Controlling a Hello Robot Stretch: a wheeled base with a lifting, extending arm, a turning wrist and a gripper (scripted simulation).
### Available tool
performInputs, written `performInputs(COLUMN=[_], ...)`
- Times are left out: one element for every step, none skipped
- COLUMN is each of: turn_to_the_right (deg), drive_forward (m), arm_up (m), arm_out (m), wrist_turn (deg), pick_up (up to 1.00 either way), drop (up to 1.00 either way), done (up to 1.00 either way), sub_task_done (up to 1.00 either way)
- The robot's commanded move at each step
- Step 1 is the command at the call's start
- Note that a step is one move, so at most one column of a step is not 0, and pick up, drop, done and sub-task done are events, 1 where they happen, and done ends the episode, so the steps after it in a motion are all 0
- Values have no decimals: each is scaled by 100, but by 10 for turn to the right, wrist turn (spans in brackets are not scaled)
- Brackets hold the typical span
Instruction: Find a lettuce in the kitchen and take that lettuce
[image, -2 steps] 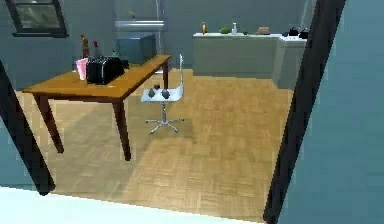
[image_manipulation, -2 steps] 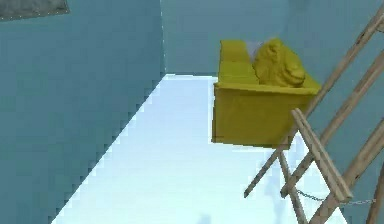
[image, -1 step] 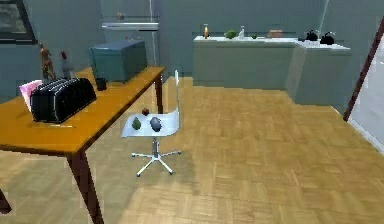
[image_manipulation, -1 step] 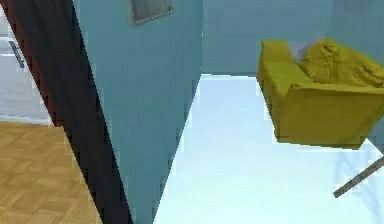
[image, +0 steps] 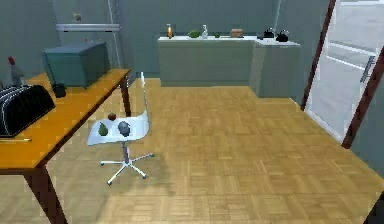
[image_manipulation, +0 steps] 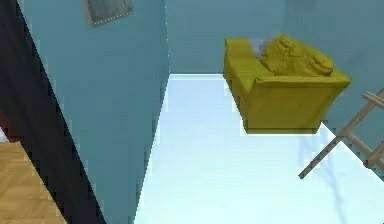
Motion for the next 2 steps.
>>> performInputs(turn_to_the_right=[0,90], drive_forward=[60,0], arm_up=[0,0], arm_out=[0,0], wrist_turn=[0,0], pick_up=[0,0], drop=[0,0], done=[0,0], sub_task_done=[0,0])
